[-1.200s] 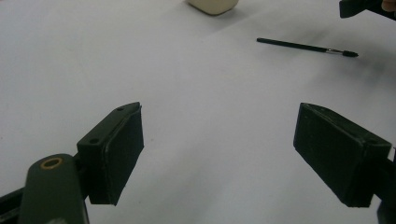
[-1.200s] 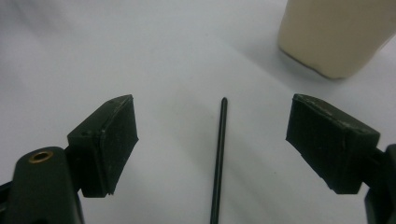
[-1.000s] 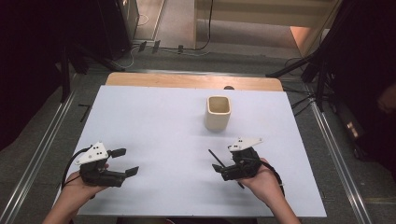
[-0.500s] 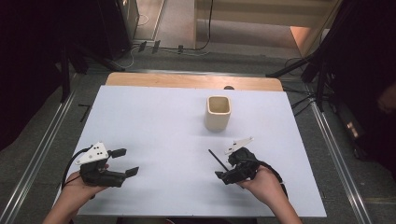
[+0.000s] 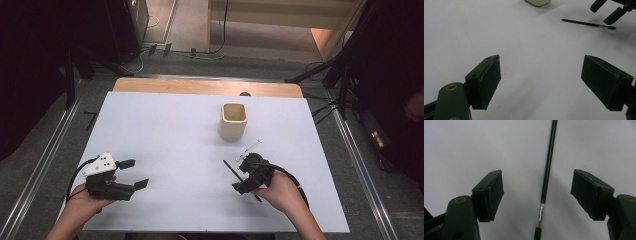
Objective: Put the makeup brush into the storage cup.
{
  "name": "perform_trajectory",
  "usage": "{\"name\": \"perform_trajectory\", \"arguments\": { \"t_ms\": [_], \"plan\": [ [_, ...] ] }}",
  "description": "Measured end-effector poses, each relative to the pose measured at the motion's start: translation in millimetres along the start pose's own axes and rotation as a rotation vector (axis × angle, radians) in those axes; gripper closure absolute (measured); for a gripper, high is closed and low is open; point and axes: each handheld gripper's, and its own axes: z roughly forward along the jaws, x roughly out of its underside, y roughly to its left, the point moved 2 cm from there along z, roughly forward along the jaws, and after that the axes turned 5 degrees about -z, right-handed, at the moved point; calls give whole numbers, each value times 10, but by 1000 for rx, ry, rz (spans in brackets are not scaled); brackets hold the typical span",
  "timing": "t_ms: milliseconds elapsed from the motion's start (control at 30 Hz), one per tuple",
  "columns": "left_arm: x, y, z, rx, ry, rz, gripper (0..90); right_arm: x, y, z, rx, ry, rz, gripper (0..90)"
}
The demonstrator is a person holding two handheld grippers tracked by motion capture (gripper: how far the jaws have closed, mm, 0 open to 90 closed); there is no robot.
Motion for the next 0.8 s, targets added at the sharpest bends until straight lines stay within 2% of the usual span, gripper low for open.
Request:
{"name": "perform_trajectory", "arguments": {
  "t_ms": [100,267,300,567,667,800],
  "plan": [
    [1,-4,1,-1,4,0,164,-20,3,15,8,44,-4,289],
    [2,-8,7,1,7,0,164,-50,10,35,1,83,1,297],
    [2,-8,6,0,7,1,164,-73,8,42,19,106,3,297],
    [7,-5,10,3,10,-3,164,-92,-17,48,20,140,26,313],
    [10,-5,18,8,10,4,164,-77,-19,63,4,169,38,352],
    [10,-5,15,7,9,2,164,-59,-15,105,6,202,32,373]
  ]
}}
